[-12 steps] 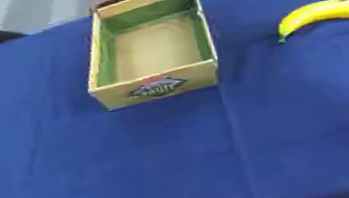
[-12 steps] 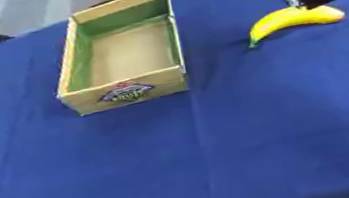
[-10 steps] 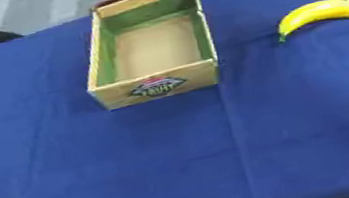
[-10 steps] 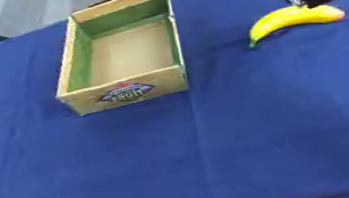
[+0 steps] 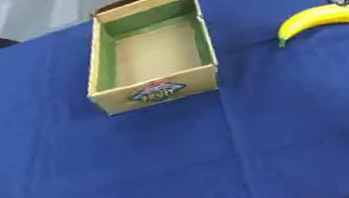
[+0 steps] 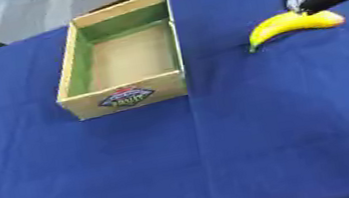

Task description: Pick up objects on the table and place them in the box.

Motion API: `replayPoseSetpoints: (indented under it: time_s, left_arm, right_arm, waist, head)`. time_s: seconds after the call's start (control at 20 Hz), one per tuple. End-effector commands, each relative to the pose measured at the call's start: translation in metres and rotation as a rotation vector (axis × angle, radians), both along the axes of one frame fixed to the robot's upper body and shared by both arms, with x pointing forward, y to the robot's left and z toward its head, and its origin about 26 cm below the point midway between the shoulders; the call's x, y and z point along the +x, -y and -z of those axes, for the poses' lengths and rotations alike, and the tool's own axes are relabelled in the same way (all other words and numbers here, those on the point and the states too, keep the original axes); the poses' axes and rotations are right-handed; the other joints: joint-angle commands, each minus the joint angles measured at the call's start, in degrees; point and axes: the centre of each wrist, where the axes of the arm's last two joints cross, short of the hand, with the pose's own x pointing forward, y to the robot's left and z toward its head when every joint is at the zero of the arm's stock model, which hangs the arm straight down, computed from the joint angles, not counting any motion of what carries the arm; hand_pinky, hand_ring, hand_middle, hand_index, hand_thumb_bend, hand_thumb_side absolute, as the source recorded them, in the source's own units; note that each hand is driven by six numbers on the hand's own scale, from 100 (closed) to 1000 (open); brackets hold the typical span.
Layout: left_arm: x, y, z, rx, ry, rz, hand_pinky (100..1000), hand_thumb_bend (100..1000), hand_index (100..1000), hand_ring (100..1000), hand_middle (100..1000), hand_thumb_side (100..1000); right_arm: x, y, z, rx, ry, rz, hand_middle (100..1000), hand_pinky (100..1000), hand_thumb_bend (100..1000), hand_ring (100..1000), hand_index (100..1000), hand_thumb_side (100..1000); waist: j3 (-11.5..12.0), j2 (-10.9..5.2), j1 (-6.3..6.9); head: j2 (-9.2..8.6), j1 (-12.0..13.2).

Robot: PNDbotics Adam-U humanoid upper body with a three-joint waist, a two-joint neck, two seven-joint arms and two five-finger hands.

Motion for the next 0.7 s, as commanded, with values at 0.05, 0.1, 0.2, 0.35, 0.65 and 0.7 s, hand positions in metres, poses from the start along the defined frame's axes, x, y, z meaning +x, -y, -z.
replayPoseSetpoints:
  time_s: [0.05,0.1,0.2,0.35,0.65,0.7]
  left_arm:
    - [-0.002,-0.002,-0.009,0.024,0.029,-0.002,438,100,783,830,827,973]
    - [-0.002,-0.002,-0.009,0.024,0.028,-0.002,438,100,783,830,827,973]
    - [-0.002,-0.002,-0.009,0.025,0.028,-0.001,439,100,783,830,827,973]
    - [-0.002,-0.002,-0.009,0.026,0.027,-0.002,438,100,783,830,827,973]
    - [-0.002,-0.002,-0.008,0.027,0.024,0.001,438,100,784,830,827,972]
    - [-0.002,-0.002,-0.008,0.027,0.023,0.001,437,100,784,830,827,972]
  right_arm:
    - [-0.004,0.001,-0.013,-0.012,0.029,0.017,906,789,215,960,966,652]
    - [-0.003,0.001,-0.013,-0.014,0.028,0.018,901,792,201,962,970,637]
    - [0.000,0.001,-0.012,-0.020,0.024,0.027,891,799,183,969,980,600]
    - [0.005,0.002,-0.009,-0.032,0.012,0.045,861,806,195,979,962,553]
    - [0.020,0.008,-0.007,-0.035,-0.018,0.089,875,811,219,982,960,522]
    - [0.023,0.008,-0.006,-0.038,-0.023,0.095,877,811,220,982,961,515]
  waist:
    - [0.13,-0.81,-0.45]
    - [0.15,-0.83,-0.45]
    - [0.18,-0.90,-0.46]
    - [0.24,-1.00,-0.46]
    - [0.26,-1.08,-0.32]
    - [0.28,-1.10,-0.31]
  head:
    - [-0.93,-0.29]
    - [-1.02,-0.33]
    - [-1.23,-0.50]
    - [-1.55,-0.87]
    - [-1.95,-1.42]
    - [-2.01,-1.50]
